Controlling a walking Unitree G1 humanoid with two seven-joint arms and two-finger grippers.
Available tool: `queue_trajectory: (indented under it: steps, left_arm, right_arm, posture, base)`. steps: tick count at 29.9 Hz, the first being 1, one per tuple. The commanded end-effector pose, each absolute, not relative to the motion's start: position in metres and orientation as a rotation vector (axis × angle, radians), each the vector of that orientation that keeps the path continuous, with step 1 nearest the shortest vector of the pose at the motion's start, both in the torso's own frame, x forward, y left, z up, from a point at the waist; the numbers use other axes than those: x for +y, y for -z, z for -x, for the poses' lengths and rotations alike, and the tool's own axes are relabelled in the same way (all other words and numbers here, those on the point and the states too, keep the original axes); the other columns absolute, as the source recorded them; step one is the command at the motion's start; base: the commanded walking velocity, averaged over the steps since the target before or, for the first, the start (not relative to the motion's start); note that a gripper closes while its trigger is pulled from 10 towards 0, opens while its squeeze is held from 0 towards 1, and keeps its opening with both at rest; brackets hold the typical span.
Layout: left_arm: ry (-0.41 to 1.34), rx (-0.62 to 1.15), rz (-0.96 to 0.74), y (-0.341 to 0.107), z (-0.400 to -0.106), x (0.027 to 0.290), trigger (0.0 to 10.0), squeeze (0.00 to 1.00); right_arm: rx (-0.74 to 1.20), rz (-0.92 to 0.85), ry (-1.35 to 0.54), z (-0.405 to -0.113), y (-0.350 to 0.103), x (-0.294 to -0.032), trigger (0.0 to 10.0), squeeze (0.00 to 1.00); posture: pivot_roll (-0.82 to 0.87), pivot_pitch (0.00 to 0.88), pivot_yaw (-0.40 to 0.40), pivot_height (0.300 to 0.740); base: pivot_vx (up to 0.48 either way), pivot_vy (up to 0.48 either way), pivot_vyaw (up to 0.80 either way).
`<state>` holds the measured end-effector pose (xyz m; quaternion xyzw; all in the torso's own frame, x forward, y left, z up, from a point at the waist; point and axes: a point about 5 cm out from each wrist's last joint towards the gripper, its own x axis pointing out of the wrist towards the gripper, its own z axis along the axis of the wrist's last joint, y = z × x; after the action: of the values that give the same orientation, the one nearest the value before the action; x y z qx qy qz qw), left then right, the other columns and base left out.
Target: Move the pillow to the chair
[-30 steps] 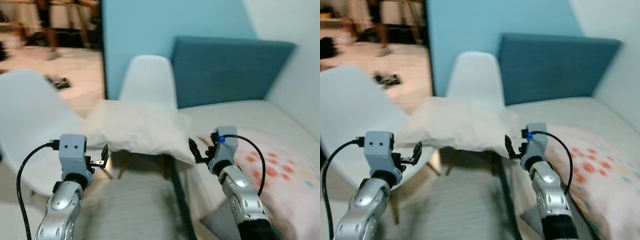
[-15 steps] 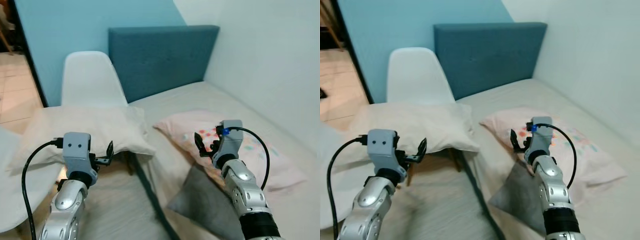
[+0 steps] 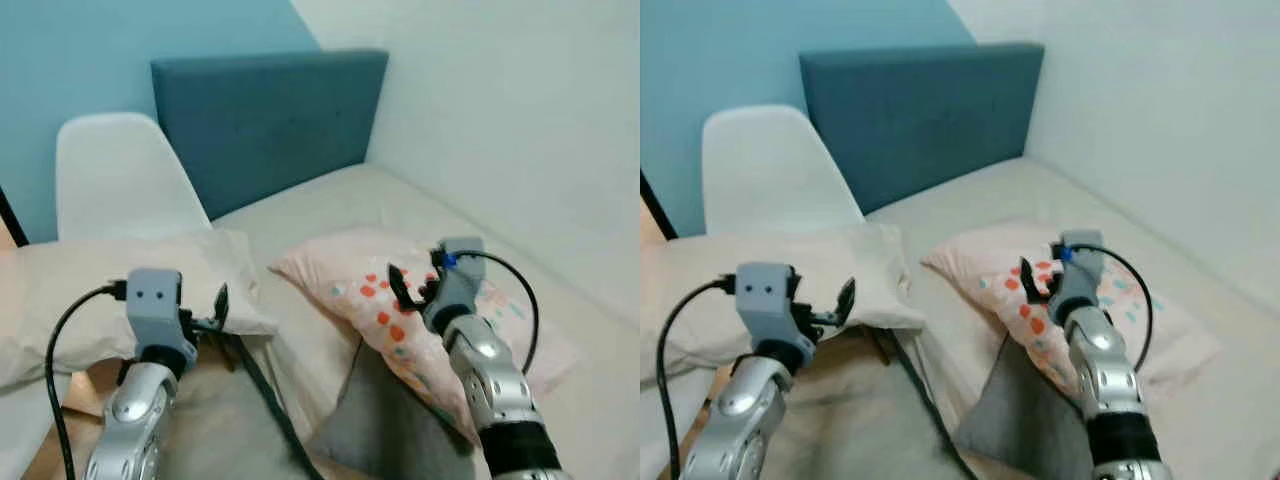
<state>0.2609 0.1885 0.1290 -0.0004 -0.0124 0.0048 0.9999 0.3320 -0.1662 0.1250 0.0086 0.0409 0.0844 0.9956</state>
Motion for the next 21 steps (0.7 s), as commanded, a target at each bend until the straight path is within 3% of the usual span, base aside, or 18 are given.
queue_trajectory:
  steps: [1, 6, 10, 17, 21]
  left_arm:
    - [0.013, -0.032, -0.003, -0.131, -0.262, 0.182, 10.0, 0.00]
    - [-0.005, -0.031, -0.004, -0.131, -0.264, 0.183, 10.0, 0.00]
    - [-0.007, -0.032, -0.008, -0.131, -0.264, 0.183, 10.0, 0.00]
    - [-0.012, -0.035, -0.008, -0.133, -0.265, 0.186, 10.0, 0.00]
    - [-0.013, -0.036, -0.008, -0.132, -0.265, 0.186, 10.0, 0.00]
  right_arm:
    - [0.106, -0.003, -0.132, -0.330, -0.122, -0.179, 10.0, 0.00]
    - [0.119, -0.015, -0.122, -0.329, -0.119, -0.181, 10.0, 0.00]
    - [0.171, 0.022, -0.064, -0.329, -0.112, -0.191, 10.0, 0.00]
    - [0.279, -0.047, 0.101, -0.327, -0.097, -0.221, 10.0, 0.00]
    - [0.318, -0.072, 0.124, -0.325, -0.091, -0.226, 10.0, 0.00]
  posture:
    - [-0.03, 0.000, -0.131, 0.740]
    - [-0.03, 0.000, -0.131, 0.740]
    - [-0.03, 0.000, -0.132, 0.740]
    - [-0.03, 0.000, -0.135, 0.740]
    - [-0.04, 0.000, -0.133, 0.740]
  base:
    - [0.000, 0.000, -0.79]
    - [0.000, 0.000, -0.79]
    - [0.000, 0.000, 0.00]
    - [0.000, 0.000, -0.79]
    - [0.000, 0.000, -0.78]
